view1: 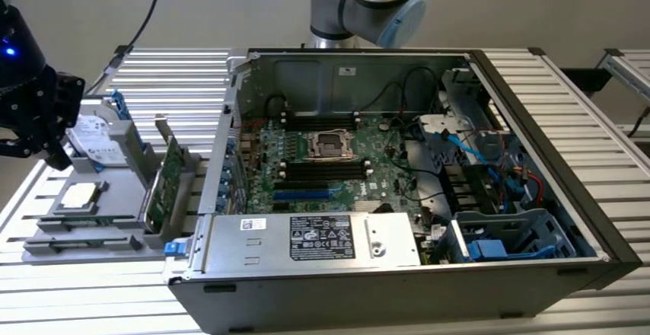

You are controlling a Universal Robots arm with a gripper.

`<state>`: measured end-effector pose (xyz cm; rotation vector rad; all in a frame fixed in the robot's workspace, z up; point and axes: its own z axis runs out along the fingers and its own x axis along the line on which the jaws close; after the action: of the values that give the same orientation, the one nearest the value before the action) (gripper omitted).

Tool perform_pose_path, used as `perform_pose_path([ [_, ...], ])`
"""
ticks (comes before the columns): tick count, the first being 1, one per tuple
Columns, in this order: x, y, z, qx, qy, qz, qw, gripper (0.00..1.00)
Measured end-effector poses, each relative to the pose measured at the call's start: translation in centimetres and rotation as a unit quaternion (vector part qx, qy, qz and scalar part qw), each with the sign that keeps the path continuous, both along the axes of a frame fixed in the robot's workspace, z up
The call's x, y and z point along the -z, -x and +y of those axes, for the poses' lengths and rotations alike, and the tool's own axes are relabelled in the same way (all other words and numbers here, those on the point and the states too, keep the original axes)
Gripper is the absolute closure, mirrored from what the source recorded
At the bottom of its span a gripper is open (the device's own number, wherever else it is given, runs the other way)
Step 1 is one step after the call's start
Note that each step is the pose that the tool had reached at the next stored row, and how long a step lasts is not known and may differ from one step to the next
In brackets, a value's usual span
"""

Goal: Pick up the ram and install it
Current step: 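Pick up the ram and move it above insertion slot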

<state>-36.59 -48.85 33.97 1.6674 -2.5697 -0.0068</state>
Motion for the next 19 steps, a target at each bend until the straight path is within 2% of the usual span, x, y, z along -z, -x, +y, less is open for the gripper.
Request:
perform_pose_path([
  [4, 0.02, 0.0, 0.0, -0.036, 0.0, 0.0, 0.9994, 0.89],
  [7, 0.03, 0.0, 0.0, -0.064, 0.0, 0.0, 0.998, 0.89],
  [11, 0.04, 0.0, 0.0, -0.099, 0.0, 0.0, 0.9951, 0.89],
  [16, 0.04, 0.07, 0.01, -0.142, 0.0004, 0.0001, 0.9899, 0.89],
  [17, 0.03, 0.16, 0.01, -0.146, 0.0005, 0.0001, 0.9893, 0.89],
  [19, 0.04, 0.18, 0.01, -0.147, 0.0004, 0.0001, 0.9892, 0.89],
])
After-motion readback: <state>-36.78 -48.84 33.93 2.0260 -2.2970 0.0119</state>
